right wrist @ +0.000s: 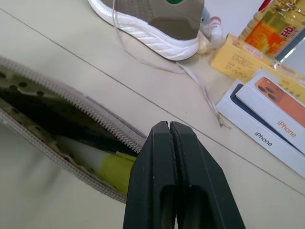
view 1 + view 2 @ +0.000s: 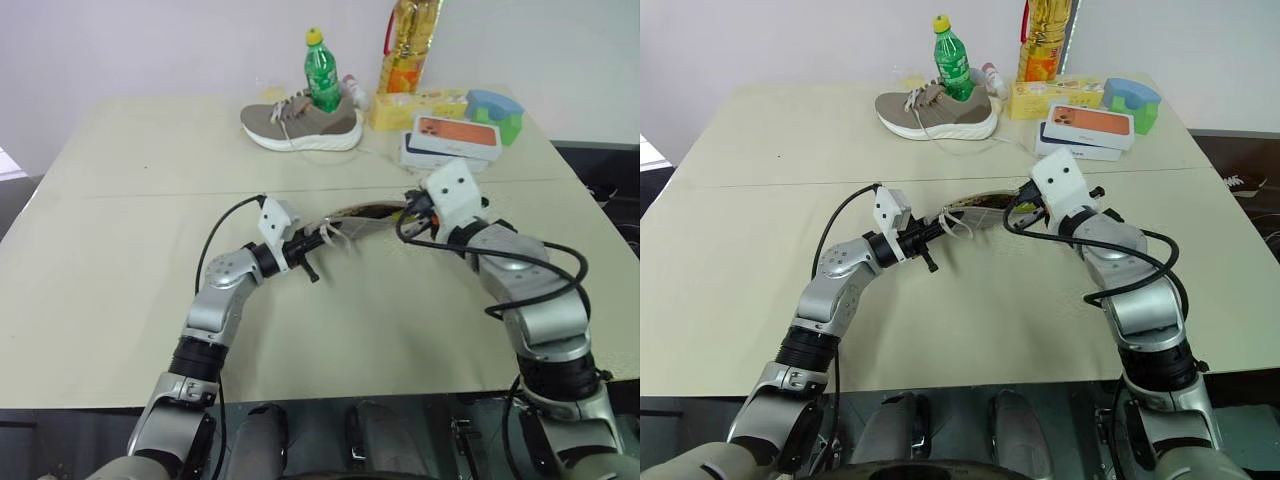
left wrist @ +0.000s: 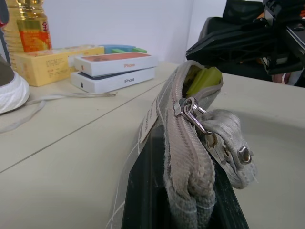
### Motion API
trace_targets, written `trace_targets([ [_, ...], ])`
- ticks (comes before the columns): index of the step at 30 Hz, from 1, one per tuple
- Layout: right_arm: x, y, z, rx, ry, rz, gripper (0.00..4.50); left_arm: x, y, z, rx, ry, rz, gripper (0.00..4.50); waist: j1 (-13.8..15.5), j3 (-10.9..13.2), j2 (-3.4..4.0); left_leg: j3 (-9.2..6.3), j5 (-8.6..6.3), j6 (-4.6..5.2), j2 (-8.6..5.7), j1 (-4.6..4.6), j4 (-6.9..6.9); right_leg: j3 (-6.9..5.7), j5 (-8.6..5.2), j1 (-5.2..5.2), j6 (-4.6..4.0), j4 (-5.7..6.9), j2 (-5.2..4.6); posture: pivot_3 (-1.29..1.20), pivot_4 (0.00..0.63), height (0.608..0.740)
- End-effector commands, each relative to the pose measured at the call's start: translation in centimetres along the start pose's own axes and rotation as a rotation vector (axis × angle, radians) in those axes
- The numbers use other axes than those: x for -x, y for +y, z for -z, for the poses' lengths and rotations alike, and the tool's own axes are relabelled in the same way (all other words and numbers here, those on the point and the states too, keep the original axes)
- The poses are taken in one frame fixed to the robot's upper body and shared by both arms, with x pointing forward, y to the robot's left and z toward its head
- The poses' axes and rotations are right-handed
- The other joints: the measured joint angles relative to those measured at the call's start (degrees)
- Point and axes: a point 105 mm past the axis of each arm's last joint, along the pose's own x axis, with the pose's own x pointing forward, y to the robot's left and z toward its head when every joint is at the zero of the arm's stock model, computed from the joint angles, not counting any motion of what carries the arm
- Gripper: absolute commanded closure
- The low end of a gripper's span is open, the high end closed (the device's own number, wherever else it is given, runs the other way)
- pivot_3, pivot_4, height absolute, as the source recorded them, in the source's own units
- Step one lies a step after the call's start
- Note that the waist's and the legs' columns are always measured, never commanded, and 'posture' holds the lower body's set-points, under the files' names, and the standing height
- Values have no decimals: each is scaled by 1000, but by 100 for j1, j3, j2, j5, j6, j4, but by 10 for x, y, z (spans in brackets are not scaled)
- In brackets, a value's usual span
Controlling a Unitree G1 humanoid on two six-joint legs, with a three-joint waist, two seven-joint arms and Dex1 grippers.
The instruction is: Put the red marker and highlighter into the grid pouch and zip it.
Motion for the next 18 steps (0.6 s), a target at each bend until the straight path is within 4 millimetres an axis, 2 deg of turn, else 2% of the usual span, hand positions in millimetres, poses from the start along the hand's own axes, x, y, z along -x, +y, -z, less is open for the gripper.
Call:
trace_targets([
  [1,7,-7,-25,43,-129,54,4446,-1,2,-20,-24,-68,3,4500,4,0,0,0,0,0,0,0,0,0,0,0,0,0,0,0,150,740],
  [3,17,5,-46,-19,-230,-43,4446,0,3,-19,-20,-68,-5,4500,5,0,0,0,0,0,0,0,0,0,0,0,0,0,-1,0,150,740],
  [4,22,13,-50,-41,-248,-98,4446,0,4,-20,-10,-73,-11,4500,7,0,0,0,0,0,0,0,0,0,0,0,0,0,0,0,150,740],
  [9,36,39,-45,-119,-227,-275,4446,-1,7,-21,38,-89,-28,4500,12,1,-2,-3,0,0,0,-1,-2,-1,0,1,1,-3,-1,0,150,740],
  [10,37,46,-41,-128,-205,-298,3939,-2,7,-21,47,-90,-25,4500,12,1,-2,-2,0,0,0,-1,0,-1,0,1,1,-2,-2,0,150,740],
  [11,37,52,-36,-130,-178,-319,3657,-2,6,-21,52,-91,-24,4500,12,1,-2,-2,0,0,0,0,1,0,0,2,1,-2,-2,0,150,740],
  [15,33,77,-18,-134,-94,-357,1724,-4,3,-23,58,-93,-12,4500,4,1,-2,-3,0,0,0,0,1,0,0,1,0,-2,-2,0,150,740],
  [18,27,85,-17,-160,-85,-356,1724,-6,1,-23,59,-95,-9,4500,-1,1,-3,-4,0,0,0,0,0,1,0,0,0,-1,1,0,150,740],
])
